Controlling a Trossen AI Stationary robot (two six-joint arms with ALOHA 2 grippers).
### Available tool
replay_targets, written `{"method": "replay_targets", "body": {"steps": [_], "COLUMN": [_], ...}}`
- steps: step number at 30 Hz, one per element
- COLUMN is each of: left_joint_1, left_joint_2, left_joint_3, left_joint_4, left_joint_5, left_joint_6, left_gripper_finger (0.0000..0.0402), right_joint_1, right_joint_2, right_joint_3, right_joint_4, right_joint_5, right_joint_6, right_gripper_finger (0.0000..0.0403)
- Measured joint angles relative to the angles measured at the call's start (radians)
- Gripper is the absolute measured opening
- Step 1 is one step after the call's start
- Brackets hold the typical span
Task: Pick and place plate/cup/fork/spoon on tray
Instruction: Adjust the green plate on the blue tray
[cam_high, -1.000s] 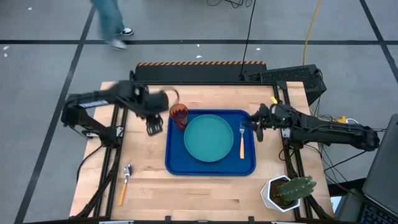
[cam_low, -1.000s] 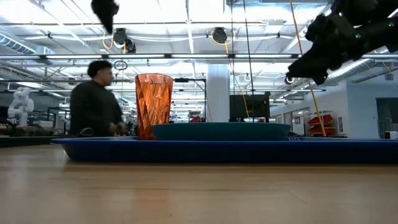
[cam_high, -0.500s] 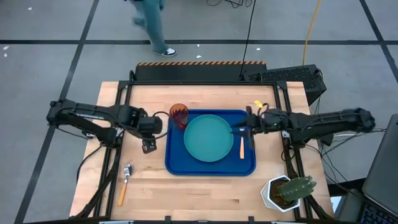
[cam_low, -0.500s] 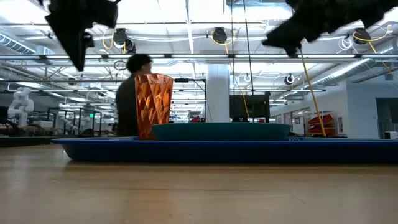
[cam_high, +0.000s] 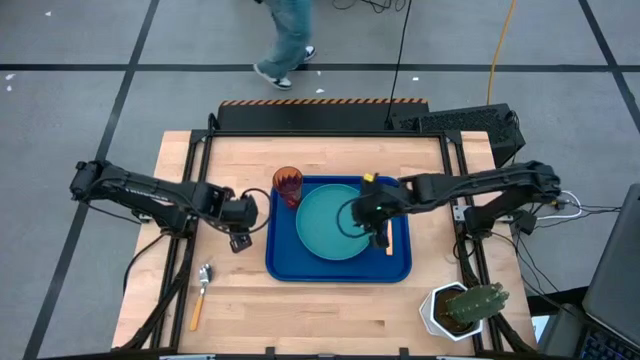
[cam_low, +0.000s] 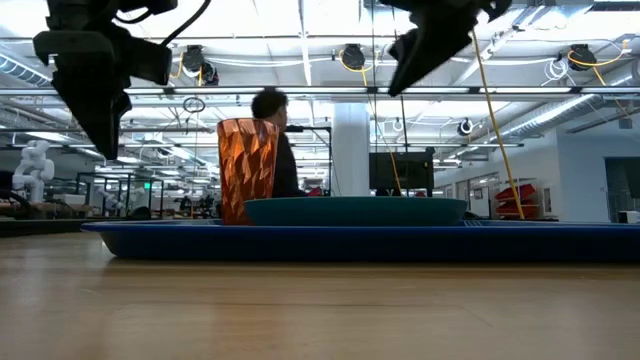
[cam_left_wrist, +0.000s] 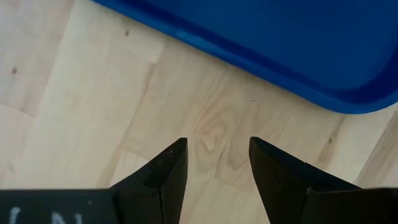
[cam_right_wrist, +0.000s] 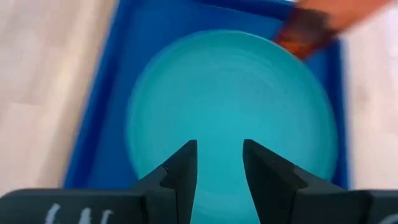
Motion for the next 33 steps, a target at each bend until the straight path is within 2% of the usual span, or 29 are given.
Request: {"method": "replay_targets", "body": {"steps": [4,10,16,25,33], "left_joint_1": [-0.012,-0.053,-0.101,-0.161,-0.195], "left_joint_2": [0.0,0.0,0.0,0.0,0.0], "left_joint_3": [-0.032,-0.09,-0.135,-0.138,-0.138], "left_joint_4": [0.02,0.006,0.007,0.013,0.014], "left_joint_5": [-0.011,-0.011,-0.004,-0.016,-0.017], "left_joint_6": [-0.011,-0.034,-0.084,-0.133,-0.157], "left_gripper_finger": [0.0175,0.0175,0.0175,0.0175,0.0175], "right_joint_1": [0.002,0.001,0.017,0.08,0.107], "right_joint_2": [0.13,0.301,0.346,0.432,0.435], "right_joint_3": [0.077,0.134,0.137,0.13,0.13], "right_joint_4": [-0.039,-0.135,-0.131,-0.088,-0.054], "right_joint_5": [-0.081,-0.081,-0.082,-0.083,-0.08], "right_joint_6": [0.001,0.018,0.08,0.146,0.192], "right_gripper_finger": [0.0121,0.0121,0.0121,0.0121,0.0121]}}
